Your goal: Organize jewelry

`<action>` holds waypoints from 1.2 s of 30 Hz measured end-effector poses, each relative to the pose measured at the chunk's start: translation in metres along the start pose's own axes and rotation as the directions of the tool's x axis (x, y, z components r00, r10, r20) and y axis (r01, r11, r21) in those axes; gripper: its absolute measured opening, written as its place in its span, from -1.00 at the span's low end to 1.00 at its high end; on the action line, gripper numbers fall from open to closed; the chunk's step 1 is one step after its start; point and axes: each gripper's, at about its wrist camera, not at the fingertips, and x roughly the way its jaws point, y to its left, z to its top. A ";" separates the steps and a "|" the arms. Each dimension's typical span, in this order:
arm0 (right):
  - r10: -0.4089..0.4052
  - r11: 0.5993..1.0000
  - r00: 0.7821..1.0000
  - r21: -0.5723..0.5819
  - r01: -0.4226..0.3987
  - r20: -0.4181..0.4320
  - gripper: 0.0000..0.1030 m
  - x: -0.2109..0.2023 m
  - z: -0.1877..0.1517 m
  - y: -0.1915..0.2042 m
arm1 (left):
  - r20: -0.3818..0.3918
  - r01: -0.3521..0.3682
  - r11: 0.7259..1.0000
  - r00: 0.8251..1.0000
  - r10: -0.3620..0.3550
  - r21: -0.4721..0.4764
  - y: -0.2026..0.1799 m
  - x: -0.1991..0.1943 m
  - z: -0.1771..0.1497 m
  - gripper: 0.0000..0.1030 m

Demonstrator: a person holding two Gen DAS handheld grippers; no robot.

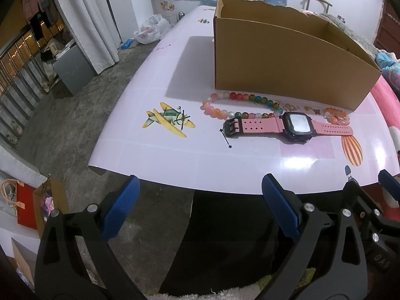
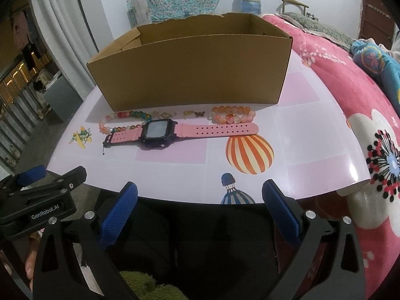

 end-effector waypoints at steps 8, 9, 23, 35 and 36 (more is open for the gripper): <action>-0.002 1.000 1.000 -0.002 0.002 0.001 0.89 -0.001 0.000 0.001 | -0.004 0.000 1.000 1.000 0.000 -0.006 0.002 0.002 -0.001 0.84; -0.002 1.000 1.000 -0.002 0.002 0.000 0.89 -0.001 0.000 0.001 | -0.004 -0.001 1.000 1.000 0.001 -0.007 0.002 0.002 -0.001 0.84; -0.018 1.000 1.000 0.002 0.018 0.012 0.89 -0.004 -0.003 0.001 | -0.009 0.001 1.000 1.000 -0.002 -0.014 0.007 0.006 -0.005 0.84; -0.078 0.997 0.995 0.004 0.078 0.063 0.89 -0.011 -0.007 -0.004 | -0.006 0.043 0.999 0.999 -0.043 -0.002 0.011 0.011 -0.006 0.84; -0.080 0.997 0.994 0.002 0.081 0.076 0.89 -0.012 -0.007 -0.004 | -0.005 0.046 0.999 0.999 -0.046 0.000 0.011 0.010 -0.005 0.84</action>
